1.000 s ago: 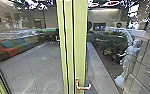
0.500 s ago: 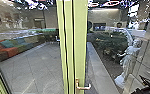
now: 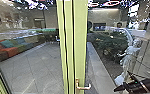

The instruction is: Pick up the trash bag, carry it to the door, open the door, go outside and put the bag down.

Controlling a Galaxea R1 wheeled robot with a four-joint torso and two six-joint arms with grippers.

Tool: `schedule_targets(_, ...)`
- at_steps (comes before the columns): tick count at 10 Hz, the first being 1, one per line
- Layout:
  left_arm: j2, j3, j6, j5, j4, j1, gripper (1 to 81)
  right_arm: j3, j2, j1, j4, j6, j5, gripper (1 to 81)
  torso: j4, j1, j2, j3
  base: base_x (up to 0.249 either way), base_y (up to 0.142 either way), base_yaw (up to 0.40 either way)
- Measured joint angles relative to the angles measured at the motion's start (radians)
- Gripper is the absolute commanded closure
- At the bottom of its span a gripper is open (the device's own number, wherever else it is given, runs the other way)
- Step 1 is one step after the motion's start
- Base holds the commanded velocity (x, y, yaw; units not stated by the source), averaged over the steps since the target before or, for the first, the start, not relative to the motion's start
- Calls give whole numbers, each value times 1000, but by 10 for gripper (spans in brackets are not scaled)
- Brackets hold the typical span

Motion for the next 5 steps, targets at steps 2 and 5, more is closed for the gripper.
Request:
schedule_targets(2, 0, 0, 0, 0, -2, 0, 811, -61, 64, -12, -7, 8, 49, 10, 0, 0, 0, 0, 0, 0, 0)
schedule_targets(5, 0, 0, 0, 0, -3, 0, 811, -133, 172, -11, -15, 19, 73, 10, 0, 0, 0, 0, 0, 0, 0)
